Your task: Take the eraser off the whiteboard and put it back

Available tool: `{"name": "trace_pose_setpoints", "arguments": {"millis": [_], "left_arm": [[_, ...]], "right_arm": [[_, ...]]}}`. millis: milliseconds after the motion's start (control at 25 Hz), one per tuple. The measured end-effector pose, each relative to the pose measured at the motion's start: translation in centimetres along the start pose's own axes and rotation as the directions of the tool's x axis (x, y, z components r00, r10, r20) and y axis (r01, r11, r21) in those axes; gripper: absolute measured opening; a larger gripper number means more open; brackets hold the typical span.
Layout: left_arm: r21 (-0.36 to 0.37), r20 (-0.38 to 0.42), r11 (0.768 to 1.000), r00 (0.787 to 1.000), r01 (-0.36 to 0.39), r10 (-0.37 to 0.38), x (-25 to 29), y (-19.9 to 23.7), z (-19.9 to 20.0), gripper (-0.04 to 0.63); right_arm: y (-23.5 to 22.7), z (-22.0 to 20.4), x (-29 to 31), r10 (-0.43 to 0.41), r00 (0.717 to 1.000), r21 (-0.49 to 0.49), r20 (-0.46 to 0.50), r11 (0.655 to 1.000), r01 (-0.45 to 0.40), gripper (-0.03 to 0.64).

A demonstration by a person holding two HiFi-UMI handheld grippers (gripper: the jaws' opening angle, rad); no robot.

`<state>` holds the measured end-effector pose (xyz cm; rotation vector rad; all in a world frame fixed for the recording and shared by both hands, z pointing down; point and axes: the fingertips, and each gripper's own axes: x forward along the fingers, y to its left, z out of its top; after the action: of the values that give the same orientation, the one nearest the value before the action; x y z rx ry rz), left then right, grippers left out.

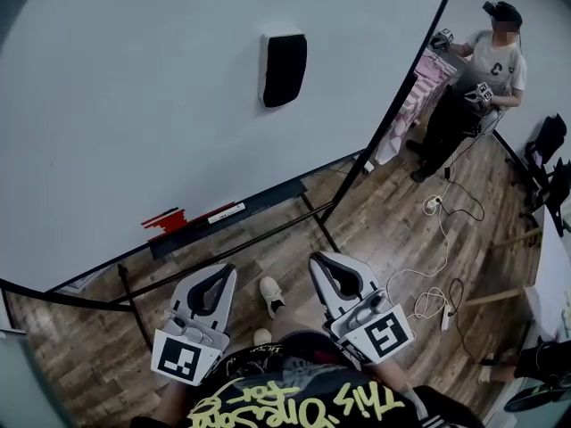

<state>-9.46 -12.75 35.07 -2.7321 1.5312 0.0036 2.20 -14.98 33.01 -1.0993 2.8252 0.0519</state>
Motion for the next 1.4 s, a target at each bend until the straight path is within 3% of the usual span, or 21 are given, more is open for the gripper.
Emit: {"name": "trace_pose_setpoints", "arguments": {"millis": [400,760,840,1400], "left_arm": [[0.009,0.001,0.998,0.998,-0.064,0.064,1.2,3.0,0.4,0.008],[-0.001,0.001,0.995,0.995,-0.099,0.099,1.4,3.9,0.5,0.008],[-0.009,0.003,0.995,0.995,-0.104,0.104,1.4,4.0,0.4,0.008],[-0.014,-0.005,0.992,0.992,-0.128,0.128,1.4,4.6,-0.1,0.008]], "right_arm": [[-2.5,0.6,3.8,-0.006,1.000,-0.003,-0.004,1.000,0.006,0.012],[-4.3,2.1,5.1,-0.004,1.000,-0.078,-0.031,0.997,0.001,0.021],[-4.7,2.9,5.5,-0.004,1.000,-0.096,-0.018,0.995,0.003,0.074],[-7.7,9.2,8.6,-0.054,0.991,-0.135,0.125,0.988,0.071,0.213]]}}
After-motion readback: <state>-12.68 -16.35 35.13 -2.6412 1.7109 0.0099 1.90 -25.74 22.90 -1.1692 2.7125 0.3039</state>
